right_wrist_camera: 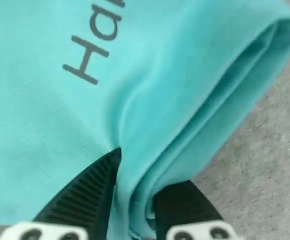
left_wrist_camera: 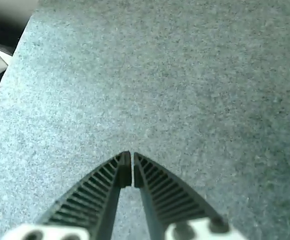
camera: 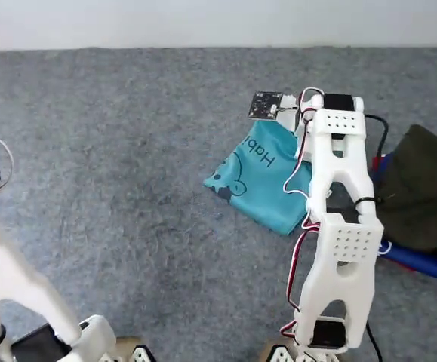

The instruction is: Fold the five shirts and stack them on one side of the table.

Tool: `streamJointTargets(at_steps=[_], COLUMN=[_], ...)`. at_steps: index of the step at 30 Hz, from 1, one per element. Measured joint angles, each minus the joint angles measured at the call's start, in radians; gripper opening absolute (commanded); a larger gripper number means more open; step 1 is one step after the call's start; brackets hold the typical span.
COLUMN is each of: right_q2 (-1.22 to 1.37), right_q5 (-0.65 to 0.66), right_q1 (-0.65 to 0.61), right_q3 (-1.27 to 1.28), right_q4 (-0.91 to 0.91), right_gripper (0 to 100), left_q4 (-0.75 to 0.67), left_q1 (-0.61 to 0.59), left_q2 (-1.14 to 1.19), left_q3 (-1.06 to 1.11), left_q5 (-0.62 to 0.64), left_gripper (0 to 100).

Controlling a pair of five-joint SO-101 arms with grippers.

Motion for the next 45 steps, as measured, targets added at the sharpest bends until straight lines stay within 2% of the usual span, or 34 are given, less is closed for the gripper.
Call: streamJointTargets(at_steps=[3, 5, 7, 10, 13, 15, 20, 25, 27, 29, 32, 34, 39, 41, 45], right_q2=[0.000, 0.000, -0.005, -0.034, -0.087, -0.117, -0.143, -0.152, -0.167, -0.187, -0.207, -0.213, -0.236, -0.249, -0.241], right_q5=[-0.008, -0.103, -0.252, -0.522, -0.767, -0.870, -0.937, -0.967, -1.030, -1.115, -1.270, -1.412, -1.820, -1.903, -1.973], right_q1=[0.000, 0.000, 0.000, 0.000, 0.002, -0.006, -0.071, -0.121, -0.130, -0.146, -0.155, -0.160, -0.172, -0.167, -0.173], right_q3=[0.000, 0.000, 0.000, -0.025, -0.043, -0.048, -0.048, -0.051, -0.061, -0.066, -0.066, -0.066, -0.066, -0.066, -0.066], right_q4=[-0.003, -0.003, -0.005, -0.002, 0.037, 0.084, 0.233, 0.367, 0.414, 0.420, 0.422, 0.422, 0.422, 0.422, 0.422], right_gripper=[16.5, 23.2, 26.9, 27.0, 25.0, 21.1, 1.5, 0.8, 1.7, 6.7, 22.1, 29.7, 40.3, 43.4, 49.6], left_q4=[0.000, 0.000, 0.000, 0.000, 0.000, 0.000, 0.000, 0.000, 0.000, 0.000, 0.000, 0.000, 0.000, 0.000, 0.000], left_q1=[0.000, 0.000, 0.000, 0.000, 0.000, 0.000, 0.000, 0.000, 0.000, 0.000, 0.000, 0.000, 0.000, 0.000, 0.000], left_q2=[0.000, 0.000, 0.000, 0.000, 0.000, 0.000, 0.000, 0.000, 0.000, 0.000, 0.000, 0.000, 0.000, 0.000, 0.000], left_q3=[0.000, 0.000, 0.000, 0.000, 0.000, 0.000, 0.000, 0.000, 0.000, 0.000, 0.000, 0.000, 0.000, 0.000, 0.000], left_q5=[0.000, 0.000, 0.000, 0.000, 0.000, 0.000, 0.000, 0.000, 0.000, 0.000, 0.000, 0.000, 0.000, 0.000, 0.000], left_gripper=[2, 2, 2, 2, 2, 2, 2, 2, 2, 2, 2, 2, 2, 2, 2])
